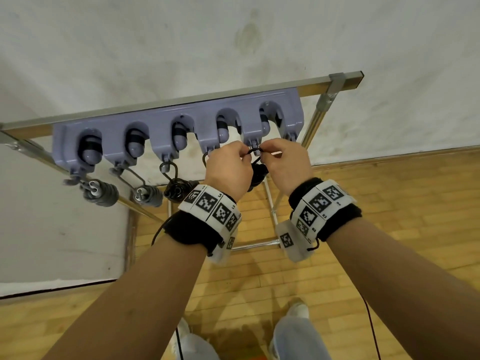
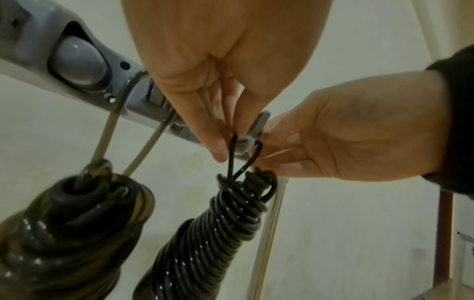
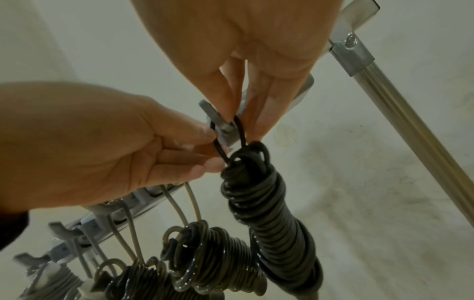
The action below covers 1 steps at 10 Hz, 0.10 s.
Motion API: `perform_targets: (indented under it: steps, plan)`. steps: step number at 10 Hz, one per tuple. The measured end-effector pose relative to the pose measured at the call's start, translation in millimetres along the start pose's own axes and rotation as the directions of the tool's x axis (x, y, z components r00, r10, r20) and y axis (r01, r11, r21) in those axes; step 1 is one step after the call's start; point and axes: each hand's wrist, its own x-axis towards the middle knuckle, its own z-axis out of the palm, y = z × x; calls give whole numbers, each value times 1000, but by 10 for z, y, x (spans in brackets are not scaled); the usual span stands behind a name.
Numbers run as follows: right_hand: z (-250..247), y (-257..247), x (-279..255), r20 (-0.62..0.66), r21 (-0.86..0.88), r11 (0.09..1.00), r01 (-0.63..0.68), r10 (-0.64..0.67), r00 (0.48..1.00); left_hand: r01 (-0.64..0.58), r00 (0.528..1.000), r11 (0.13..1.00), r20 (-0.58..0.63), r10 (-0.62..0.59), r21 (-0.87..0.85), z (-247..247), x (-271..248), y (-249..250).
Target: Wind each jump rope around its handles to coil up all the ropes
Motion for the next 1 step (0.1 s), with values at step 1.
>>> perform_targets:
  steps: [1]
  plan:
    - [-81, -112, -58, -48, -23, 999, -40, 39, 998, -58, 998, 998, 0, 58, 19, -182, -61, 69]
